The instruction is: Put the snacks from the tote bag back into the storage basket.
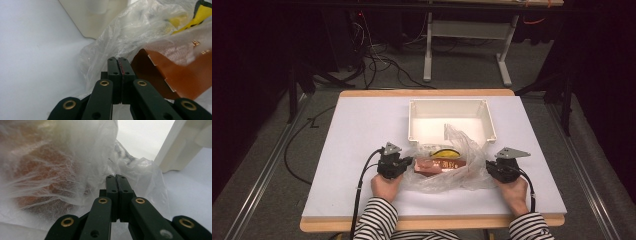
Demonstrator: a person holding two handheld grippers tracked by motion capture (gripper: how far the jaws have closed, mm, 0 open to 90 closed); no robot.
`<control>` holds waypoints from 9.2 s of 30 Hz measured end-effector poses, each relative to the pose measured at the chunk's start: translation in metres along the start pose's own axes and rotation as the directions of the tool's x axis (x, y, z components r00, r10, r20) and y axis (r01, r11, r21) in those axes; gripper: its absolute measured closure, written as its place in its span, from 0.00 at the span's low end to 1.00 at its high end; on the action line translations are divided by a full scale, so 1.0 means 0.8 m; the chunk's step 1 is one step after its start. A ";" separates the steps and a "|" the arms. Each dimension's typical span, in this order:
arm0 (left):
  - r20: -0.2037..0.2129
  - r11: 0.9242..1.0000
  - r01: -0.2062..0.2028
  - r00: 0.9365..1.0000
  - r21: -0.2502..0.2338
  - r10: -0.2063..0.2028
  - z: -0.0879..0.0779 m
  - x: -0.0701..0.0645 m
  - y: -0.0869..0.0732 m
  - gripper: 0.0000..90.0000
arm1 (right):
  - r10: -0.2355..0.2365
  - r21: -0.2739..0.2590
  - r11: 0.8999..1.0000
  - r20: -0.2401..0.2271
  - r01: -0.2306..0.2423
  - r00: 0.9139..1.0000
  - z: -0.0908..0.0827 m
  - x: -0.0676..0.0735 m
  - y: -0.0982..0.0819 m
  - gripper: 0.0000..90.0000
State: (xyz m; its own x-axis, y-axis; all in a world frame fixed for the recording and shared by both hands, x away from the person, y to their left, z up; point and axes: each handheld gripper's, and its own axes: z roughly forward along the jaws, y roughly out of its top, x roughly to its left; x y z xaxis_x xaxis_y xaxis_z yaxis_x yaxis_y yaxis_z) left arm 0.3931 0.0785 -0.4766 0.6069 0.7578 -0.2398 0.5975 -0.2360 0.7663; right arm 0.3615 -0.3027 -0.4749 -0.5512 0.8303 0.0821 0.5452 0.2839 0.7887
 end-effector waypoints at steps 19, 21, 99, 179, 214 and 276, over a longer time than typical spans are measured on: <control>-0.004 0.997 0.006 1.000 -0.075 -0.006 -0.025 -0.018 -0.038 0.95 | 0.047 -0.092 0.995 -0.016 -0.048 0.999 -0.041 0.005 0.014 0.72; -0.005 0.997 0.004 1.000 -0.077 -0.004 -0.025 -0.019 -0.038 0.94 | 0.048 -0.111 0.993 -0.021 -0.050 0.999 -0.053 0.006 0.020 0.69; -0.032 0.995 0.022 0.999 -0.093 -0.025 -0.026 -0.017 -0.040 0.89 | 0.067 -0.083 0.994 0.006 -0.066 0.998 -0.091 -0.013 0.049 0.72; -0.017 0.993 0.046 0.999 -0.110 -0.048 -0.017 -0.004 -0.027 0.96 | 0.001 0.074 0.997 0.008 -0.002 1.000 -0.015 -0.002 0.003 0.77; -0.029 0.993 0.007 1.000 -0.121 -0.010 -0.017 -0.009 -0.029 0.85 | -0.052 0.003 0.999 -0.055 0.052 0.997 -0.041 0.041 0.053 0.71; -0.003 0.999 -0.006 1.000 -0.034 0.006 -0.012 -0.006 0.023 0.62 | -0.053 0.096 0.994 0.010 0.052 0.999 -0.009 0.011 0.067 0.57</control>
State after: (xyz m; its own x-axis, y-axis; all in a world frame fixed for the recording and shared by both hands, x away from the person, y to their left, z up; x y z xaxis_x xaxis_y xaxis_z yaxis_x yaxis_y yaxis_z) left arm 0.3956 0.0763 -0.4555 0.6087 0.7581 -0.2340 0.5759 -0.2194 0.7876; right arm 0.3815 -0.2837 -0.4280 -0.5728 0.8190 0.0337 0.5737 0.3712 0.7301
